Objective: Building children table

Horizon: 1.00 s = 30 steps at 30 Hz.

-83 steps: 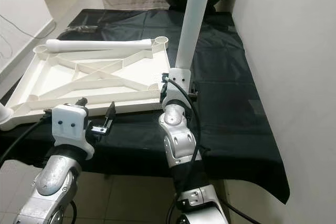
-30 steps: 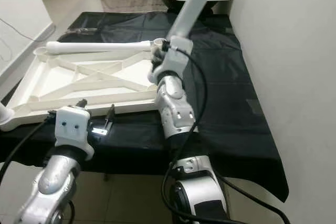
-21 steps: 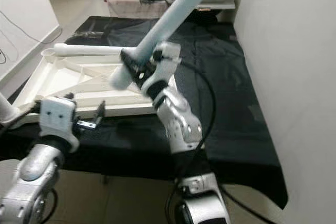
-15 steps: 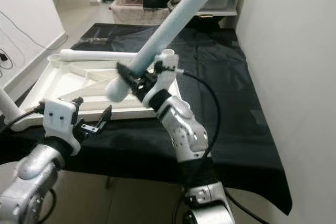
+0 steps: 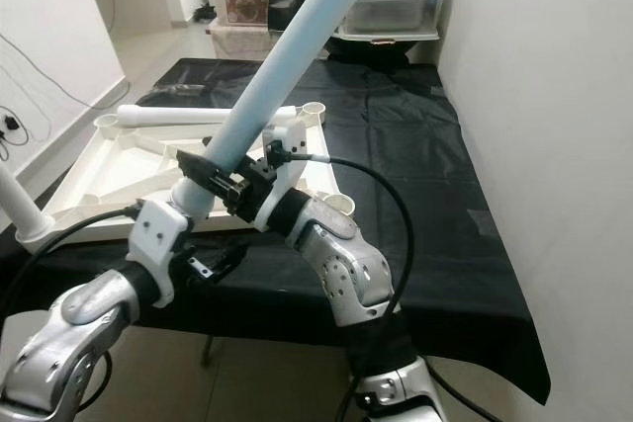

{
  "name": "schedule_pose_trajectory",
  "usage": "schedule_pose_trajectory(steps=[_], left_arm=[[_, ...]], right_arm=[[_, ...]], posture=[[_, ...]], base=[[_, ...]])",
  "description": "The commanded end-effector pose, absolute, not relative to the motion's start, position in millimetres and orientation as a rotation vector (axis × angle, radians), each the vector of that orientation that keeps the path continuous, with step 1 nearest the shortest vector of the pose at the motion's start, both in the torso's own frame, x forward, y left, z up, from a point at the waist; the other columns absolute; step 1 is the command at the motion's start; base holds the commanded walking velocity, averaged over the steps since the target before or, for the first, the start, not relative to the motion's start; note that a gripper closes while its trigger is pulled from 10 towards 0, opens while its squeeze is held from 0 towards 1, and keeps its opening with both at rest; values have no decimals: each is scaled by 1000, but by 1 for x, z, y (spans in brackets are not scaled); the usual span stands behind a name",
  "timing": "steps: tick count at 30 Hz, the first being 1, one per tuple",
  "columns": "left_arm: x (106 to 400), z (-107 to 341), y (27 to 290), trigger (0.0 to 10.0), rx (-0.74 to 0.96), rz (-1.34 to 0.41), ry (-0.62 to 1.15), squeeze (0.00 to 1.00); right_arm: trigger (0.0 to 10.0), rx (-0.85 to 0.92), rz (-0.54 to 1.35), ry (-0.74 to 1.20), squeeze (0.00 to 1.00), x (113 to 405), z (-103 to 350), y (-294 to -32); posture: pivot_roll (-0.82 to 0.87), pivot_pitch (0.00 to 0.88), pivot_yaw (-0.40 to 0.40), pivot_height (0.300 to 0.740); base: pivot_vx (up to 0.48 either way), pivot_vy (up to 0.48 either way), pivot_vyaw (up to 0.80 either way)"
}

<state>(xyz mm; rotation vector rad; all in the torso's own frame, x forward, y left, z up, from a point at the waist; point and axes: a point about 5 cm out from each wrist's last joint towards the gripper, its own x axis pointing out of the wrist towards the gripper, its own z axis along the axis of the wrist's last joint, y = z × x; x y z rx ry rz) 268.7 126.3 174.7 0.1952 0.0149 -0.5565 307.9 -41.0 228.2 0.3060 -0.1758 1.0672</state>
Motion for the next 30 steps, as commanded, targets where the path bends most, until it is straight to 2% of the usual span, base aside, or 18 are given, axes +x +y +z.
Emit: schedule_pose_trajectory(steps=[1, 2, 8, 20, 30], left_arm=[[272, 181, 129, 10000, 239, -547, -16, 0], [272, 182, 128, 10000, 289, -561, -25, 0], [269, 167, 130, 10000, 312, -532, 11, 0], [281, 171, 146, 10000, 407, -376, -40, 0], [285, 168, 146, 10000, 405, -364, -49, 0]], right_arm=[[0, 260, 1085, -170, 0, 305, 224, -37], [0, 231, 1054, -165, 0, 308, 221, -39], [0, 224, 934, -196, 0, 322, 227, -46], [0, 179, 1044, -151, 0, 312, 217, -45], [0, 204, 1106, -142, 0, 306, 218, -42]], posture=[[13, 6, 36, 740], [16, 5, 34, 740], [17, 4, 34, 740], [13, 15, 28, 740], [12, 19, 28, 740]], base=[[0, 0, 0], [0, 0, 0], [0, 0, 0], [0, 0, 0], [0, 0, 0]])
